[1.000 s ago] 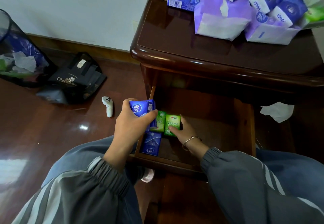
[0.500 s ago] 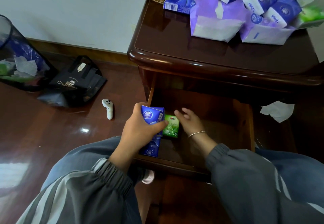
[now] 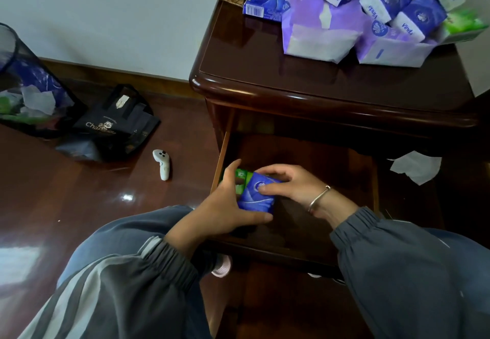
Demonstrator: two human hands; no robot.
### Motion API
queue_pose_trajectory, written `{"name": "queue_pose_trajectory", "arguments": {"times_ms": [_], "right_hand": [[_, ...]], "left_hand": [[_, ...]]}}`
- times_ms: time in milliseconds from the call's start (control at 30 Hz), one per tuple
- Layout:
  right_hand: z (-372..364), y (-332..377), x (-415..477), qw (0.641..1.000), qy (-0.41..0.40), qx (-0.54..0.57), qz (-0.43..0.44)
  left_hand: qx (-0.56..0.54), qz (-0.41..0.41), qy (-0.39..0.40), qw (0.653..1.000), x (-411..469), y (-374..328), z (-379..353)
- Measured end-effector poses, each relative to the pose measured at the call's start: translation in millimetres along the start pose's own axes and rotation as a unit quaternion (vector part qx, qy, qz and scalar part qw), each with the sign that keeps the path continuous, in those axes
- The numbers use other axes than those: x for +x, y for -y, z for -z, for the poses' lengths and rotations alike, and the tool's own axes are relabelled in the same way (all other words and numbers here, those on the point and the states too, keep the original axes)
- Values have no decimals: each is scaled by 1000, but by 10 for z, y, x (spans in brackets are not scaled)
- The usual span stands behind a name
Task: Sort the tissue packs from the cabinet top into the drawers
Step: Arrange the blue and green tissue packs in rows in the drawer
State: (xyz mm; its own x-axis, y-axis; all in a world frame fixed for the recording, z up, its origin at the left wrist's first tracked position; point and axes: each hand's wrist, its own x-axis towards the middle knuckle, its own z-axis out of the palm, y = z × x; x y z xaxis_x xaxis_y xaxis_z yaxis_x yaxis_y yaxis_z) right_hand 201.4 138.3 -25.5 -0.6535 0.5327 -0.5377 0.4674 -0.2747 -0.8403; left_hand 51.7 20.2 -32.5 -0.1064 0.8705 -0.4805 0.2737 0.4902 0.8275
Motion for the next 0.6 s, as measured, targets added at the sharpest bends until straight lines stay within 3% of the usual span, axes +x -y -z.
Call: {"name": "queue_pose_trajectory", "arguments": {"times_ms": [133,300,400,600], "right_hand": [[312,-224,12,998,-27,-39,-52],[446,-536,103,976,30,-72,-203],[298,-678,172,961,60,-101,-252],[111,-896,231,968,-27,-34,-249]], "left_hand": [[116,106,-150,976,43,68,118],[151,195,-86,965,19,164,51],[157,219,-66,961,20,186,14],[167,217,-61,960,19,165,9]]}}
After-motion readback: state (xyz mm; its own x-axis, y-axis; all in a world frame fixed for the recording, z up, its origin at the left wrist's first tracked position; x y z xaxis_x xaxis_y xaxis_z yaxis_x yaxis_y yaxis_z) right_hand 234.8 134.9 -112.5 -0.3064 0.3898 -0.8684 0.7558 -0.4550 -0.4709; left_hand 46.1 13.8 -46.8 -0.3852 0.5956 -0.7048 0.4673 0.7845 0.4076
